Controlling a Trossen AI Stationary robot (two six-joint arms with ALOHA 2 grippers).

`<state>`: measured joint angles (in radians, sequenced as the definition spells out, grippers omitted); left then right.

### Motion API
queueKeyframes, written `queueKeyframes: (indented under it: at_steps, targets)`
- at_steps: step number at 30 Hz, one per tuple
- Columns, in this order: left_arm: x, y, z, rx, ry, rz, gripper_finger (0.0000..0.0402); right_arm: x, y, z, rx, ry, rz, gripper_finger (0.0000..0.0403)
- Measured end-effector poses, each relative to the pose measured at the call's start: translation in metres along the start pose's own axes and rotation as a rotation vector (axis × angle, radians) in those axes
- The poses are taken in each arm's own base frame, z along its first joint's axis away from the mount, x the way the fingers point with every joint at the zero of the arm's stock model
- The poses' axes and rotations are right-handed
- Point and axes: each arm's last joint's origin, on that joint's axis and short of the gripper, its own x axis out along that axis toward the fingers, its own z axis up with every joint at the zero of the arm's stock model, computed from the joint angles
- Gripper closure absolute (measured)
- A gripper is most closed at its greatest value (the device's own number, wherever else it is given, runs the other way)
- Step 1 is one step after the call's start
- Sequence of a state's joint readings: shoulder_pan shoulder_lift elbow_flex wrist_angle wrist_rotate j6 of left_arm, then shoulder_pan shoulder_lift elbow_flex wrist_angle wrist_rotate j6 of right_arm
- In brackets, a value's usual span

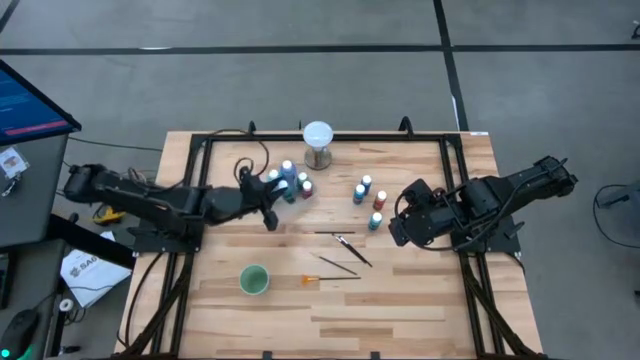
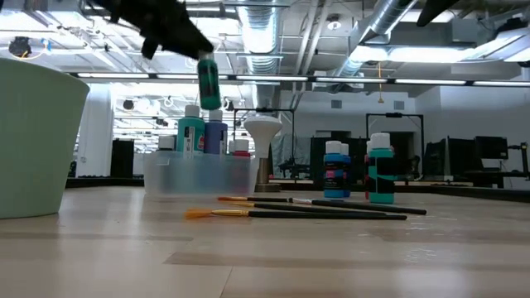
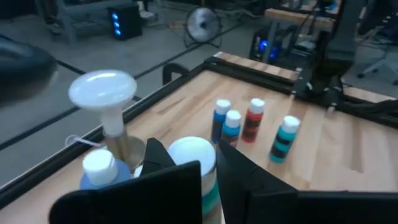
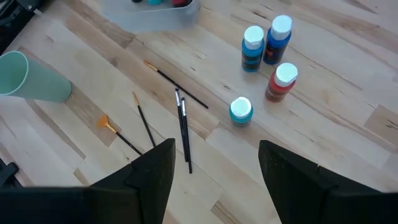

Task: Pick & Place Paint Supplies
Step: Put the small light blue bottle into the white bin

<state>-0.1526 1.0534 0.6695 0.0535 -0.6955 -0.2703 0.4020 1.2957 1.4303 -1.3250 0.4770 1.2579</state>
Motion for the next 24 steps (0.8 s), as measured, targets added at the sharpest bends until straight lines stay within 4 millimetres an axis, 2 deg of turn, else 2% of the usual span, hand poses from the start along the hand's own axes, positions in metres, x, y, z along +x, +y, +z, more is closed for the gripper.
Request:
queueKeyframes:
  at_steps: [4,11,17,24]
  targets:
    - [0.005,-0.006,-0.017,0.021,0.001,0.032,0.0401,0.001,-0.001,0.002,0.01,-0.003,-0.005,0.0178]
    - [0.027,-0.018,-0.036,0.107,0.006,0.127,0.0401,0.002,-0.002,0.005,0.022,-0.006,-0.012,0.0178]
    - [0.044,-0.028,-0.054,0.184,0.026,0.139,0.0401,0.002,-0.002,0.005,0.022,-0.003,-0.01,0.0178]
    - [0.055,-0.024,-0.06,0.216,0.027,0.22,0.0401,0.002,-0.002,0.005,0.038,-0.002,-0.01,0.0178]
